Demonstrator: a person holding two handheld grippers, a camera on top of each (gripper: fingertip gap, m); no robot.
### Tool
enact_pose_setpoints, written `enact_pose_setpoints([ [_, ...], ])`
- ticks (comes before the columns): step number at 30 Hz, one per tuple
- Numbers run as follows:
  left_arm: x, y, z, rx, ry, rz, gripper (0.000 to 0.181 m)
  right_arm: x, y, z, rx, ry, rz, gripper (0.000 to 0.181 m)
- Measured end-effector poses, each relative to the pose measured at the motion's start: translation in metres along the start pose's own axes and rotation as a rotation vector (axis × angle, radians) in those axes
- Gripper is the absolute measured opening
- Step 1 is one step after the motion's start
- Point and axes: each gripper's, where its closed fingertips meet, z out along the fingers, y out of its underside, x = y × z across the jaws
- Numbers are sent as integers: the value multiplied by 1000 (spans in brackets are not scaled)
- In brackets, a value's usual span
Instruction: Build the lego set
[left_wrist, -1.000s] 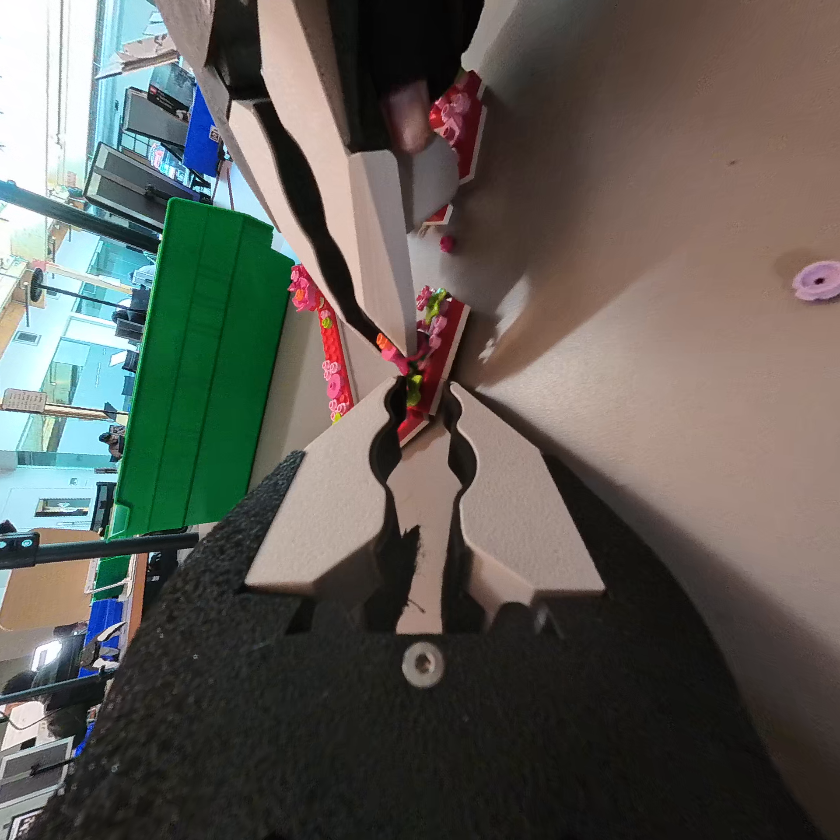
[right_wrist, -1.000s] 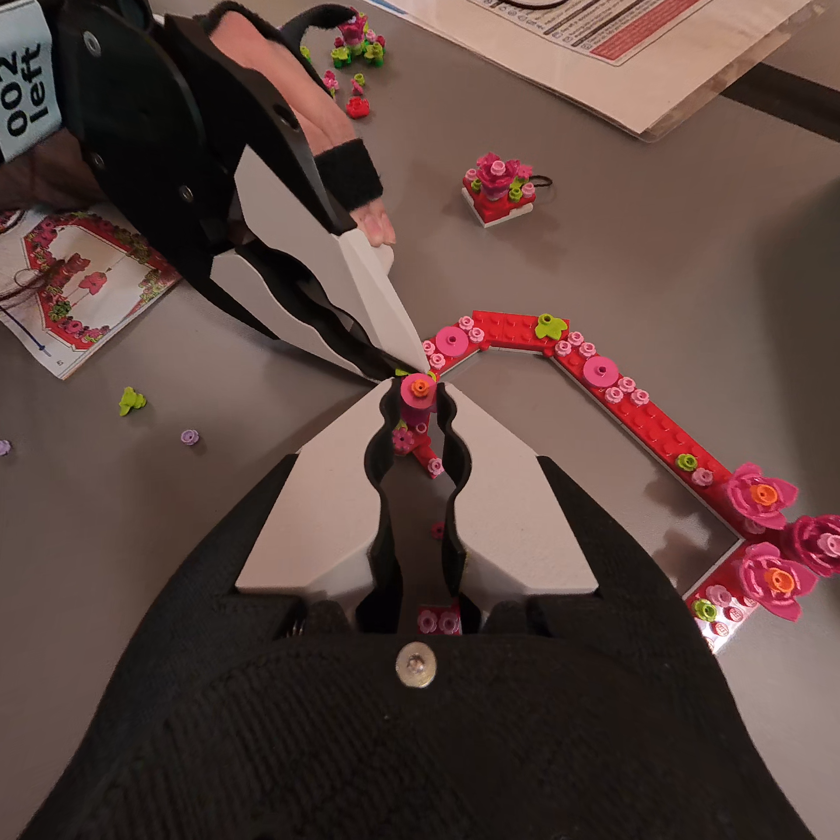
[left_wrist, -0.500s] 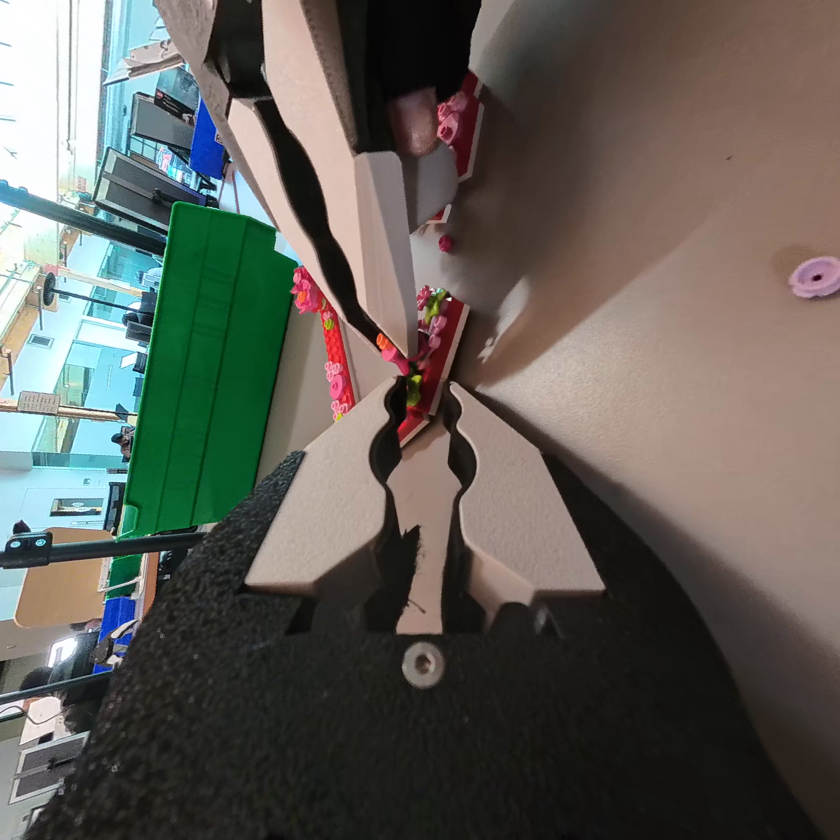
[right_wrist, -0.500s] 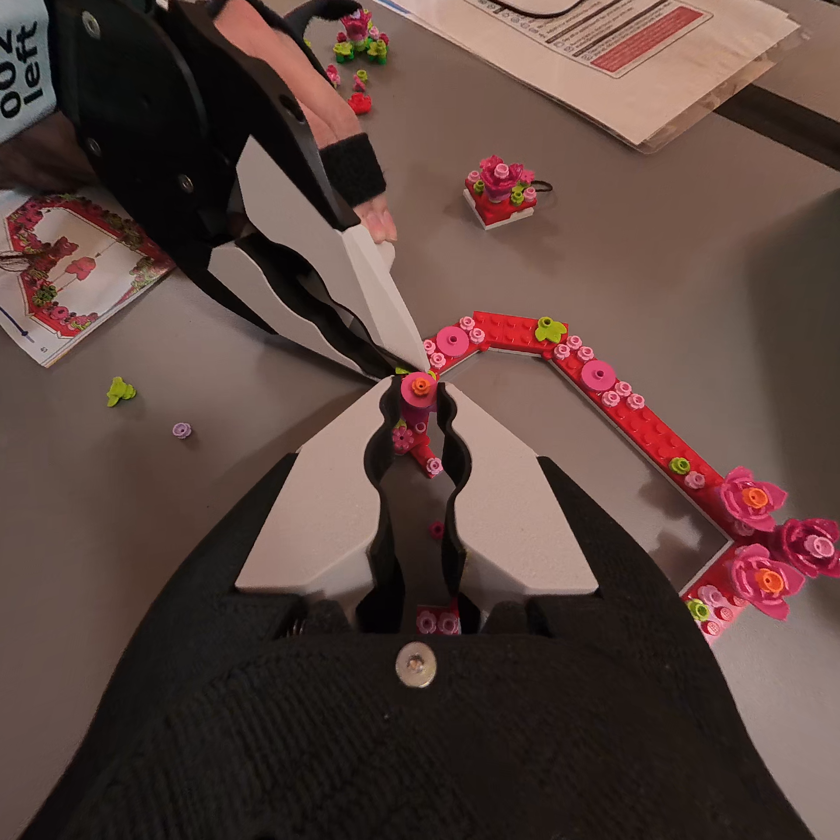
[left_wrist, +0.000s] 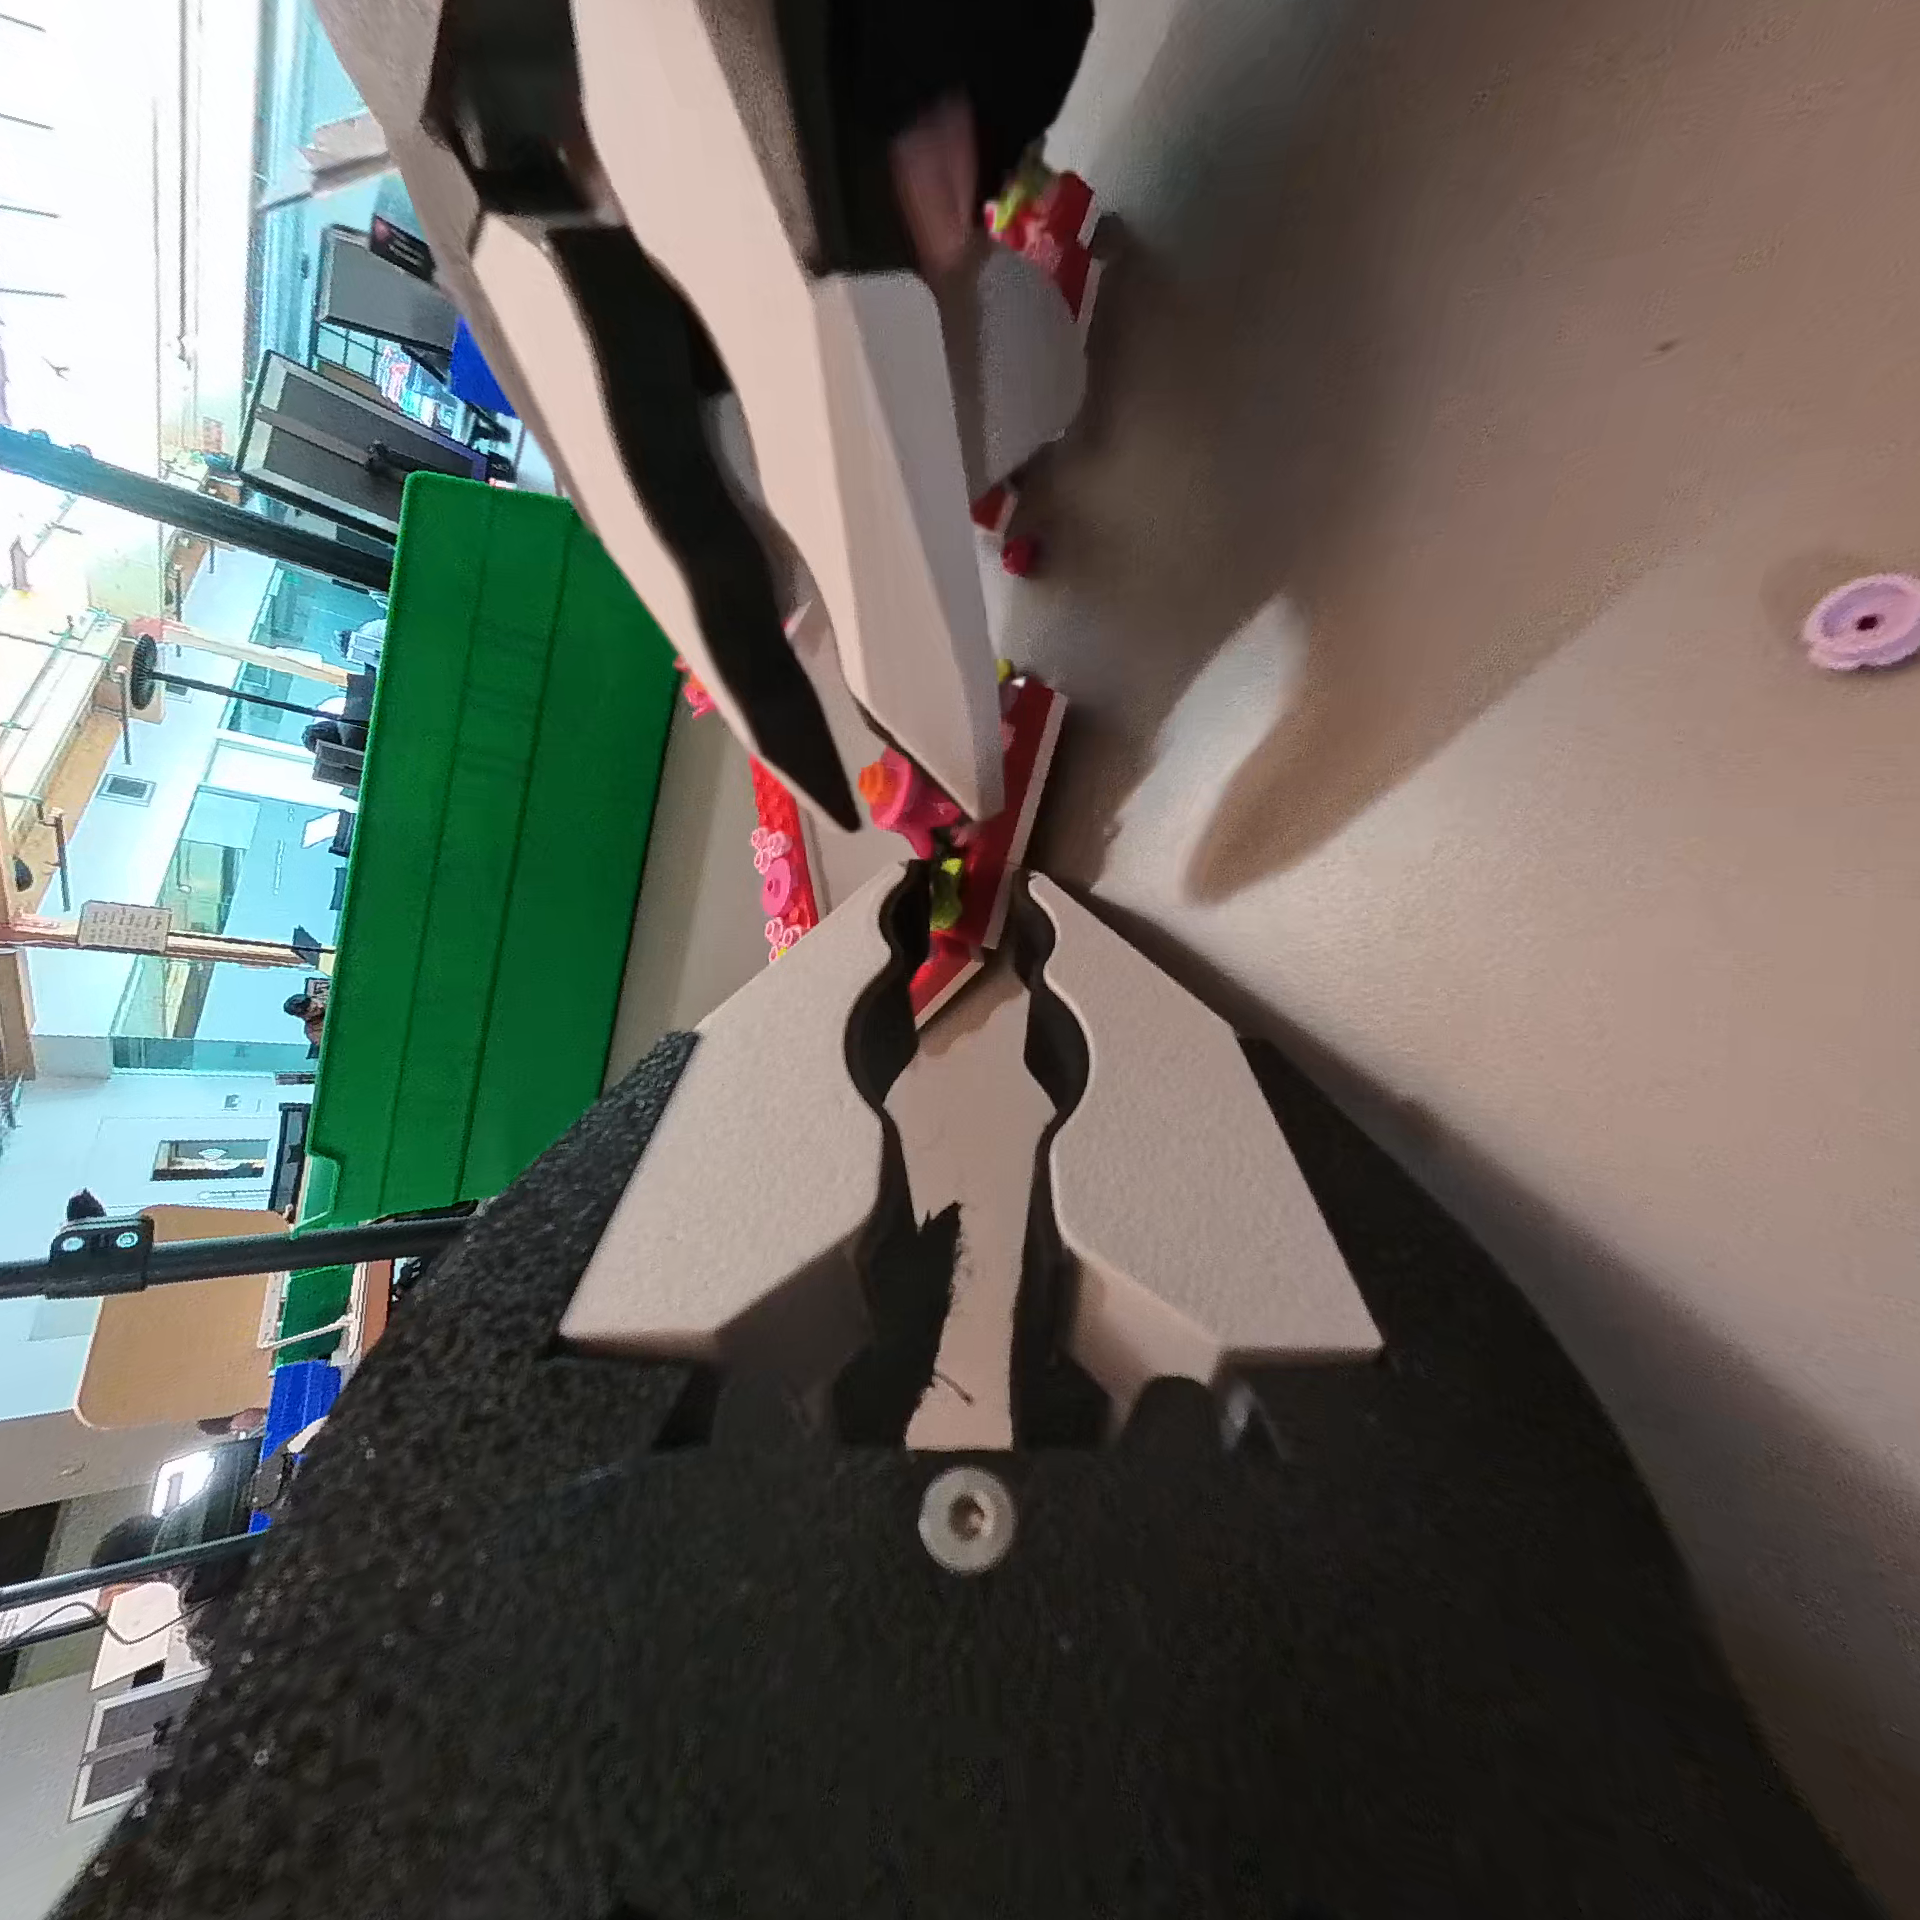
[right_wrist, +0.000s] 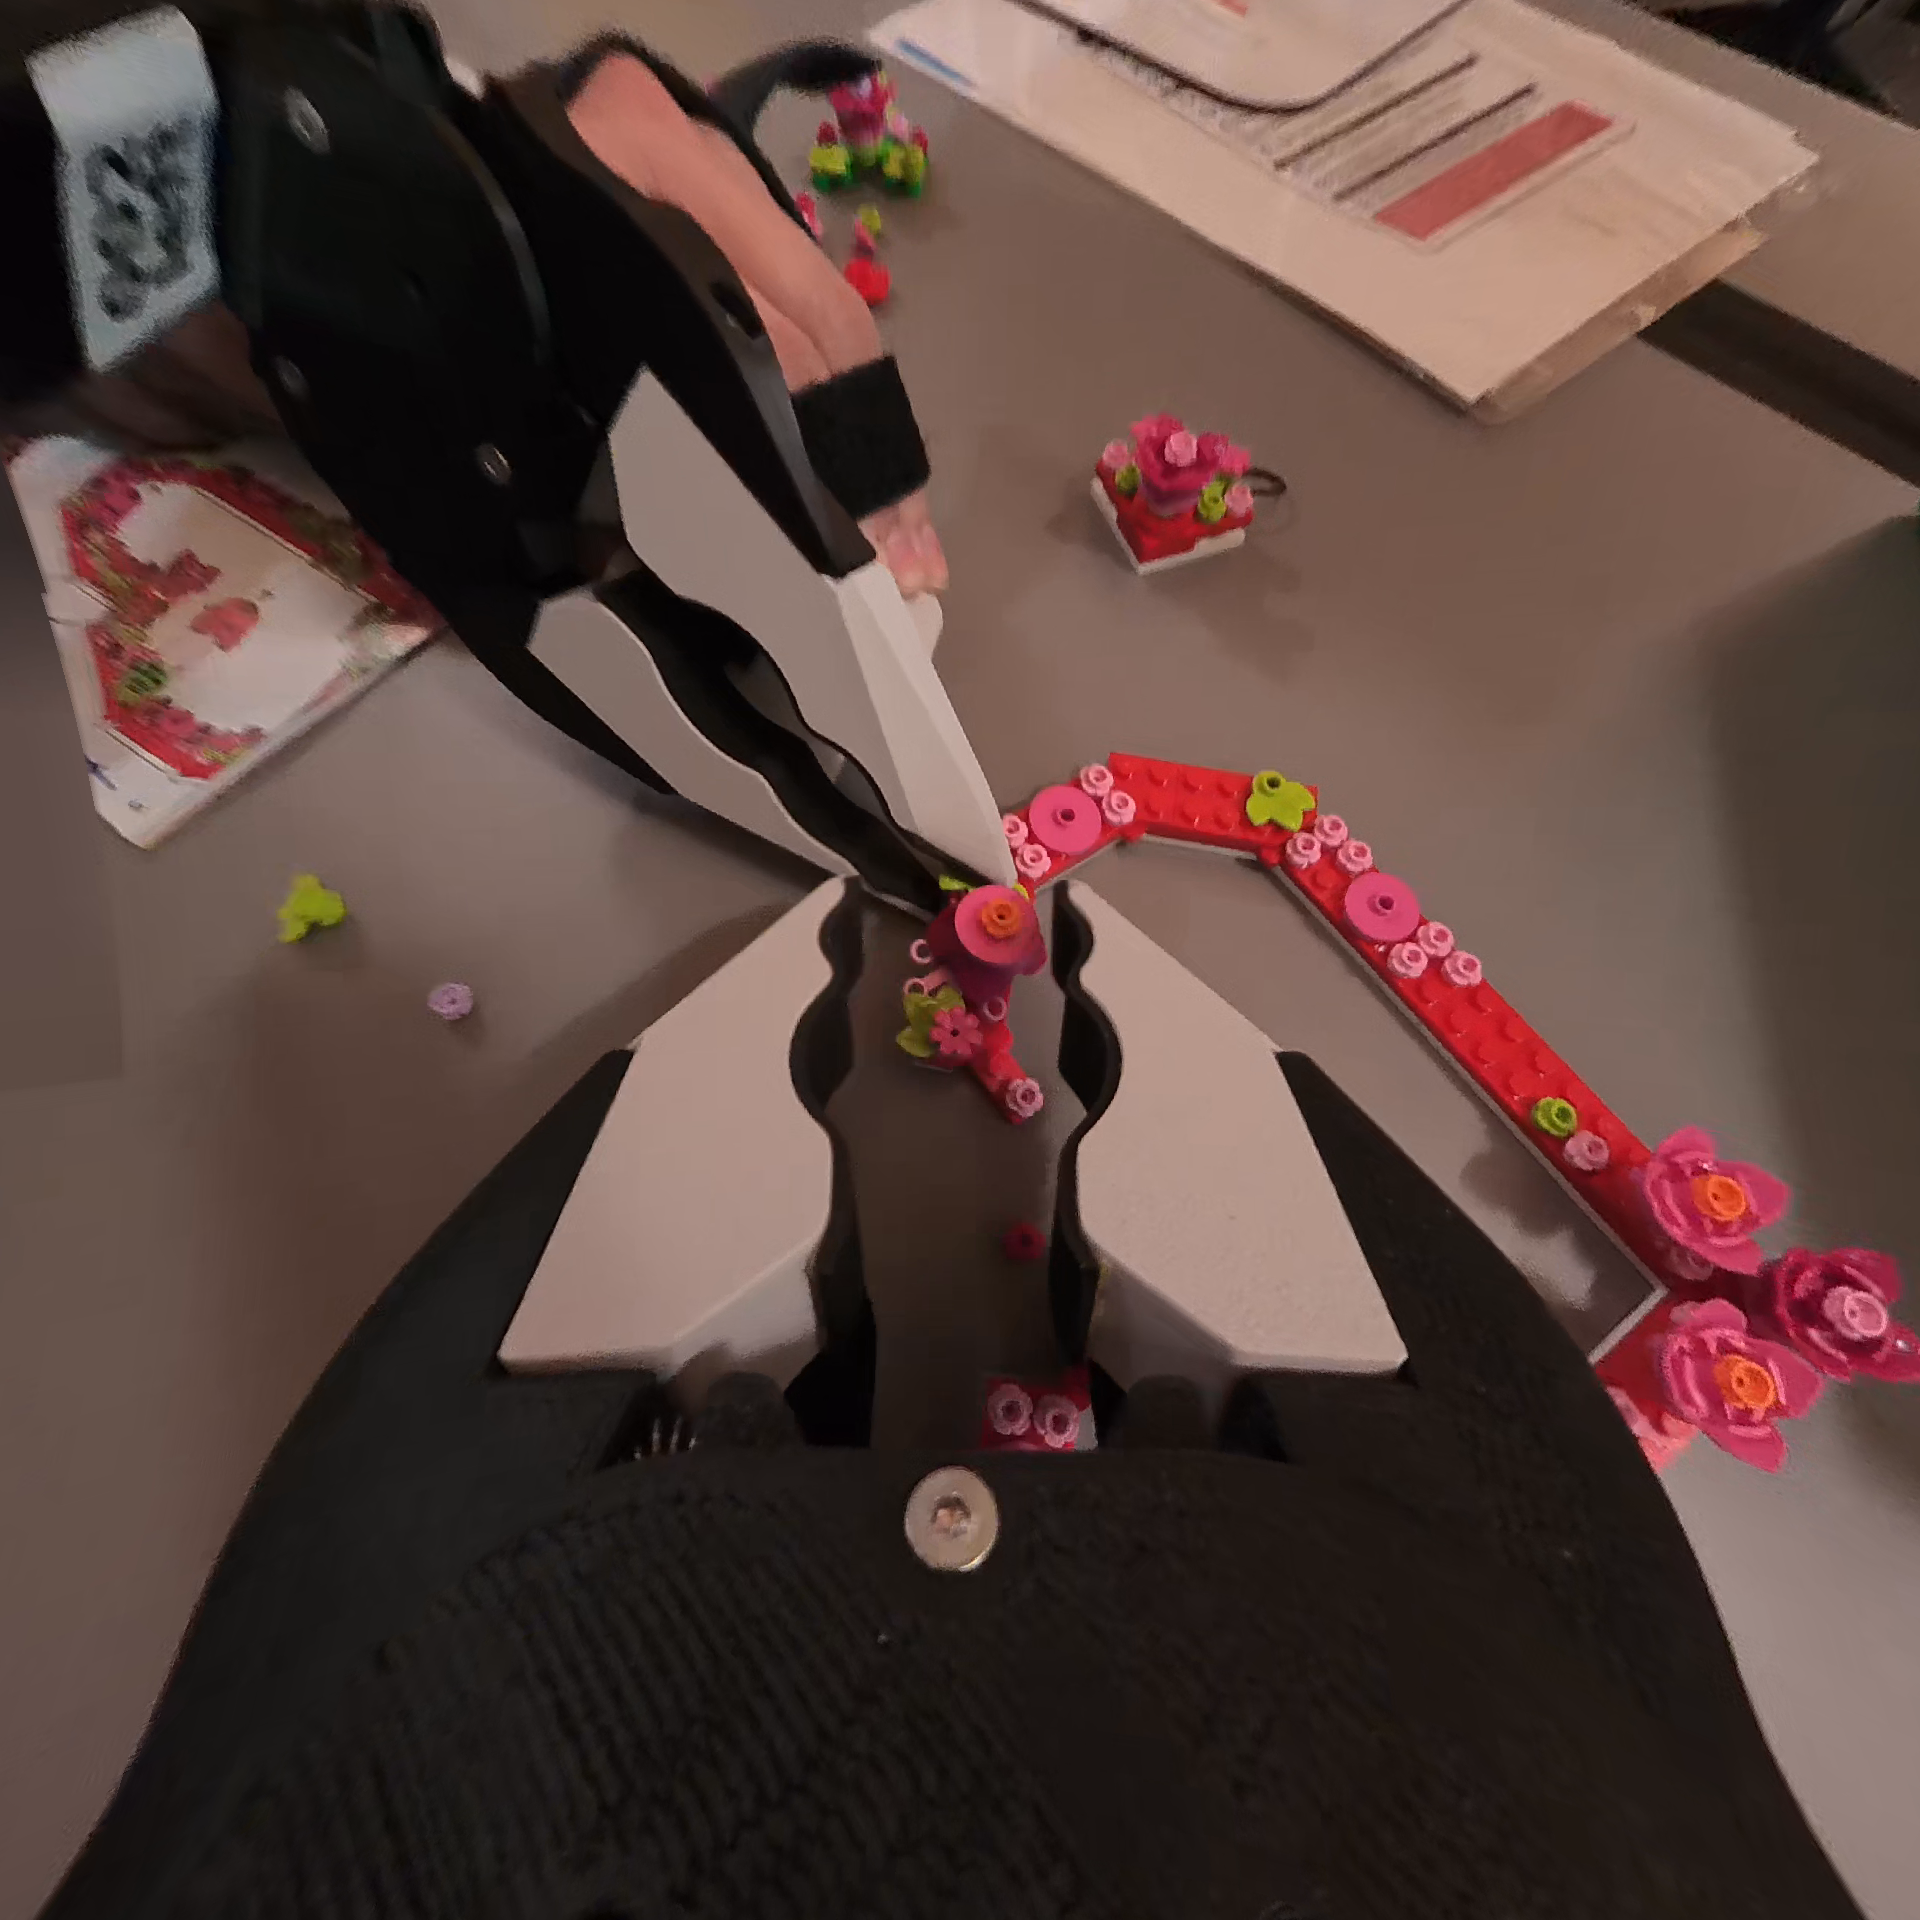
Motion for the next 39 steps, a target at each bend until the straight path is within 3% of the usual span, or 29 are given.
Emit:
enact_pose_setpoints([
  [3, 0, 0, 0, -2, -5, -2, 13, -4, -12, -9, 60, -4, -63, 49],
  [6, -4, 0, -1, 5, -36, -29, 13, -4, -11, -14, 44, 88, -323, 62],
  [12, -10, -2, -4, 56, -42, -141, 13, 0, -2, -10, -64, 347, -943, 57],
  [17, -11, -6, -6, 82, -44, -158, 13, 3, -6, -7, -109, 481, -1159, 47],
  [23, -12, -8, -8, 101, -43, -164, 13, 5, -5, -2, -126, 508, -1192, 34],
  [31, -12, -7, -9, 99, -44, -173, 13, 3, -8, -1, -97, 498, -1100, 26],
  [39, -13, -6, -8, 103, -41, -179, 13, 0, -8, -1, -62, 469, -1046, 26],
])
